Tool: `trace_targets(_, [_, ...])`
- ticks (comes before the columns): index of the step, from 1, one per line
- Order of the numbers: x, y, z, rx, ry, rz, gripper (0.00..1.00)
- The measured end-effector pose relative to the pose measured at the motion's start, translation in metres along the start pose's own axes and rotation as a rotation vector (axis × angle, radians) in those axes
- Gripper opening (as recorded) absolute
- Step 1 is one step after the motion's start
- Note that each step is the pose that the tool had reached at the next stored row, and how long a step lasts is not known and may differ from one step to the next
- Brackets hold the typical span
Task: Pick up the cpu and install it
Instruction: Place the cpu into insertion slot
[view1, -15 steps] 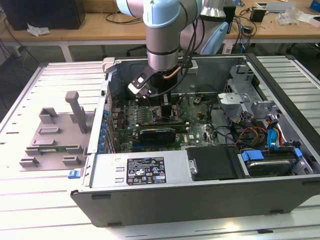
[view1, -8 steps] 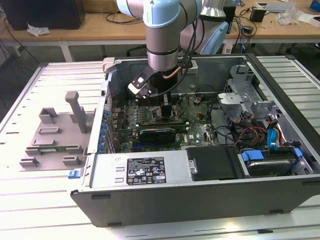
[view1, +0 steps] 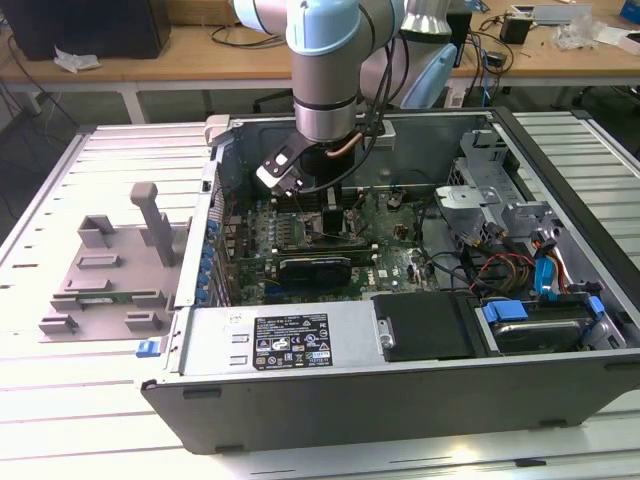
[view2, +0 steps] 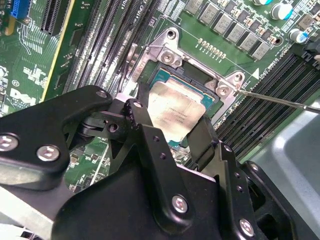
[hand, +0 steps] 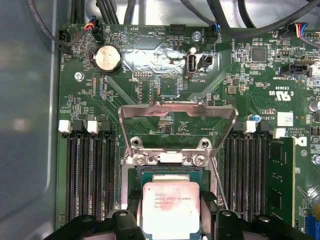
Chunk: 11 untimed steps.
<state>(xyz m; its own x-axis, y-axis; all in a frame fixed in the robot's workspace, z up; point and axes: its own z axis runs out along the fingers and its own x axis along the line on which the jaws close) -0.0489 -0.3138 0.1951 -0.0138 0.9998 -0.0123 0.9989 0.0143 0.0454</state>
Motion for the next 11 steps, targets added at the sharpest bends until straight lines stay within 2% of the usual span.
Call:
trace_targets(6, [0.0005,0.0002,0.0007,-0.0013,0.0021,0.0,0.55])
trace_targets(8, [0.0002,0.0001,0.0002,-0.0004,0.0004,0.0,0.68])
trace_targets(11, [0.0001,0.0,-0.0001,0.0,-0.0001,0.0,0.68])
